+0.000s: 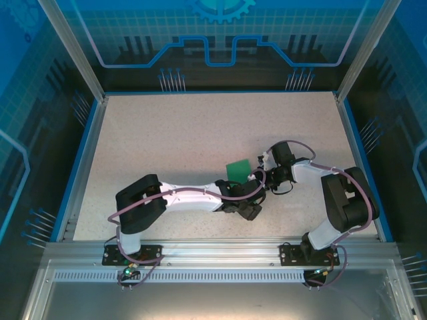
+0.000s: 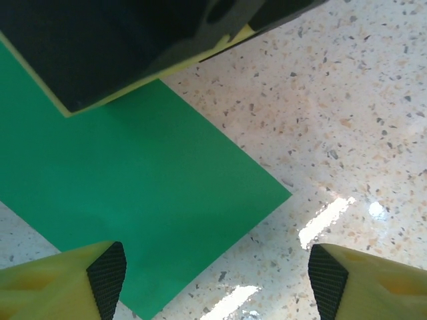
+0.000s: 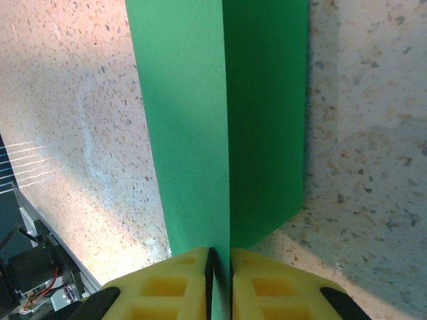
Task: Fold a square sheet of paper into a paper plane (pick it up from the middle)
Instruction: Third fold the triangle at the center of the table.
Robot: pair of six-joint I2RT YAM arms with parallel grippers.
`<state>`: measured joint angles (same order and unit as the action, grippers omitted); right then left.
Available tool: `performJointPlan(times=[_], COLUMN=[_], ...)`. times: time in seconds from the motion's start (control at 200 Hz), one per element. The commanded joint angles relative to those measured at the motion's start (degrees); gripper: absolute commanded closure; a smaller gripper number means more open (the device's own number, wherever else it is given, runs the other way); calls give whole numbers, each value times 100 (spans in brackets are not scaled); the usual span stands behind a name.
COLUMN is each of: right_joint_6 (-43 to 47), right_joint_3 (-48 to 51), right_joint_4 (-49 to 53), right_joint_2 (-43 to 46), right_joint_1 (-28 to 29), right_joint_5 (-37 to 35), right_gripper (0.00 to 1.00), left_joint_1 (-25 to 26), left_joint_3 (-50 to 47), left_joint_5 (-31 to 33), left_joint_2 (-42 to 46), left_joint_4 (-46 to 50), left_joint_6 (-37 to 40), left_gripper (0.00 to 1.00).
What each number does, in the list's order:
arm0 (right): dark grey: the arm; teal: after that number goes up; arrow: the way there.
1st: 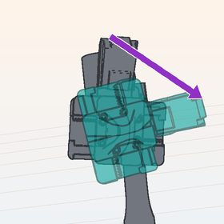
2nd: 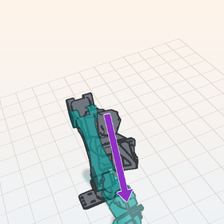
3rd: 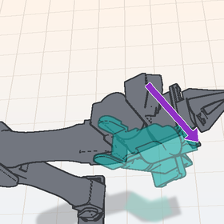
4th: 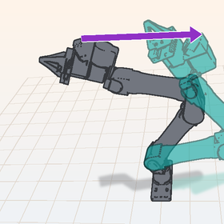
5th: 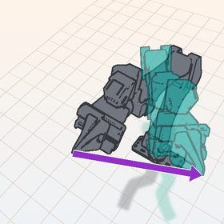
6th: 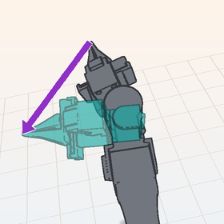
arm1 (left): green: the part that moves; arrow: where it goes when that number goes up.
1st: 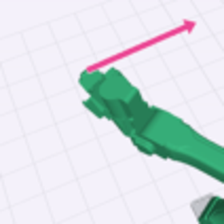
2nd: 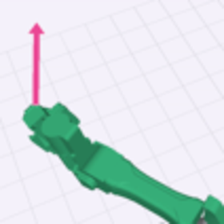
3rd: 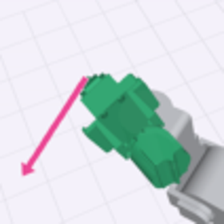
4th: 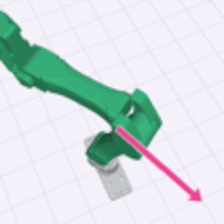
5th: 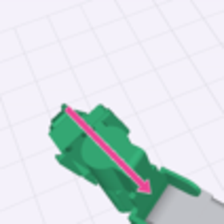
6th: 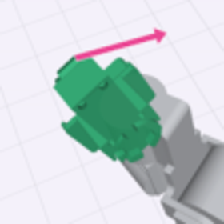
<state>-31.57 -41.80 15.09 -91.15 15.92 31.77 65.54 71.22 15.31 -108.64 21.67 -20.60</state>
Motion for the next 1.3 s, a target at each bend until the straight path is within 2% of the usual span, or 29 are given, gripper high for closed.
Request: performJointPlan(times=[0.0, 0.255, 0.575, 0.7, 0.815, 0.9, 1.075, 1.17, 1.295], right_joint_6=[-33, -12, 21, 11, -28, -68, -102, -121, -122], right_joint_3=[-118, -136, -150, -153, -177, -184, -188, -186, -188], right_joint_4=[110, 150, 188, 161, 154, 130, 134, 134, 143], right_joint_2=[-71, -139, -148, -148, -131, -111, -69, -60, -67], right_joint_1=[-89, -84, -85, -89, -89, -89, -85, -88, -88], right_joint_5=[134, 58, 4, 71, 149, 210, 233, 240, 250], right_gripper=[84, 83, 83, 84, 86, 86, 86, 86, 86], left_joint_1=[8, 12, 12, 7, 7, 20, 72, 94, 112], left_joint_3=[211, 108, -98, -169, -338, -369, -188, -78, -8], left_joint_5=[344, 401, 590, 410, 224, 184, 332, 434, 486], left_joint_2=[-165, -33, 211, 255, 373, 374, 128, 6, -65], left_joint_4=[209, 115, 33, -78, -304, -332, -156, -56, -14], left_joint_6=[-10, -122, -178, -126, -33, 53, 74, 50, 51], left_gripper=[26, 39, 65, 56, 39, 31, 29, 23, 21])
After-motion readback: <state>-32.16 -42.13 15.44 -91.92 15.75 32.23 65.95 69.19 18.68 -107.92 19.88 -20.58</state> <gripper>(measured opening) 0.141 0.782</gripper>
